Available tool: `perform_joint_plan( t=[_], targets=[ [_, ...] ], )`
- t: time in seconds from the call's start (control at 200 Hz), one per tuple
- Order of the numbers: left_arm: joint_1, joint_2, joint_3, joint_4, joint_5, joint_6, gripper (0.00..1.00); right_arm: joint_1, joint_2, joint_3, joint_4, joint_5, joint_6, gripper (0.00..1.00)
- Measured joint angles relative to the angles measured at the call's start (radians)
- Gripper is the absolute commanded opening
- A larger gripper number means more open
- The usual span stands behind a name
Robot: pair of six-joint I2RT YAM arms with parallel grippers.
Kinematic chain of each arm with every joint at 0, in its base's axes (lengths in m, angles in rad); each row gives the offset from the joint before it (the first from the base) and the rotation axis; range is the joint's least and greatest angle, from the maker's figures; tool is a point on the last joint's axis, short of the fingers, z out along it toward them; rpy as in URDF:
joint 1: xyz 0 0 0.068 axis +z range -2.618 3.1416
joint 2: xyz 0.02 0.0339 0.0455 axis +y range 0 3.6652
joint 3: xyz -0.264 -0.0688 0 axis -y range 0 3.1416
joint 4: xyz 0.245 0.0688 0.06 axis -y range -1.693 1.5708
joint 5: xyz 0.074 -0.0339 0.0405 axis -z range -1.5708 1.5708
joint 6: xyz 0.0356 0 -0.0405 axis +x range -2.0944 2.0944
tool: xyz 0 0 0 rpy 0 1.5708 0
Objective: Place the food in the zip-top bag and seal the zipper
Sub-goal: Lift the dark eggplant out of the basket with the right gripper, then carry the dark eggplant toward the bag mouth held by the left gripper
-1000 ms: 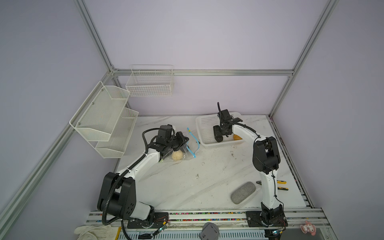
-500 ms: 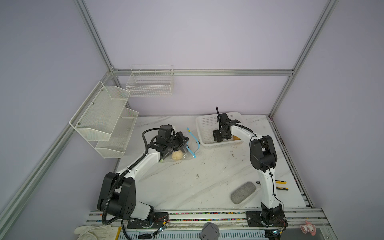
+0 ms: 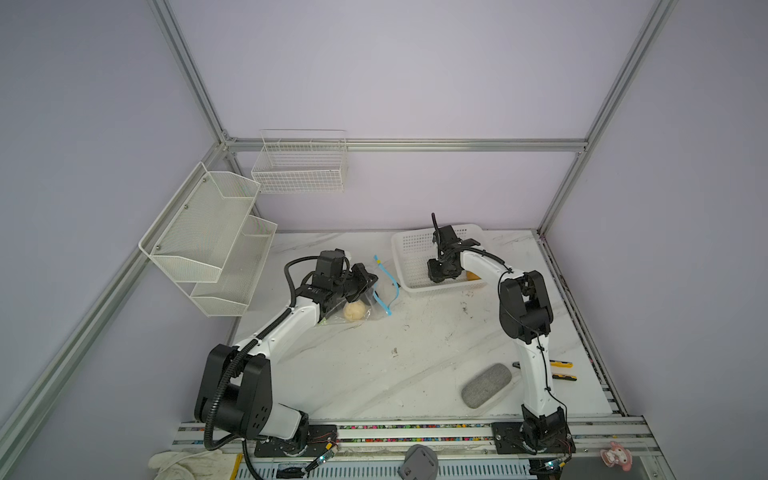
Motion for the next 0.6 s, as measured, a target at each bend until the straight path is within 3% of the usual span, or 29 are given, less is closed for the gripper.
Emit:
perform_joint_plan(
  t=[0.205, 0.6],
  targets=[
    [0.000, 0.000, 0.000, 0.000, 0.000, 0.000, 0.00, 0.000, -0.036, -0.010, 0.014, -0.026, 0.001, 0.50],
    [0.000, 0.000, 0.000, 0.000, -0.002, 0.000, 0.00, 0.014, -0.307, -0.274, 0.230, -0.159, 0.068, 0.49]
  ],
)
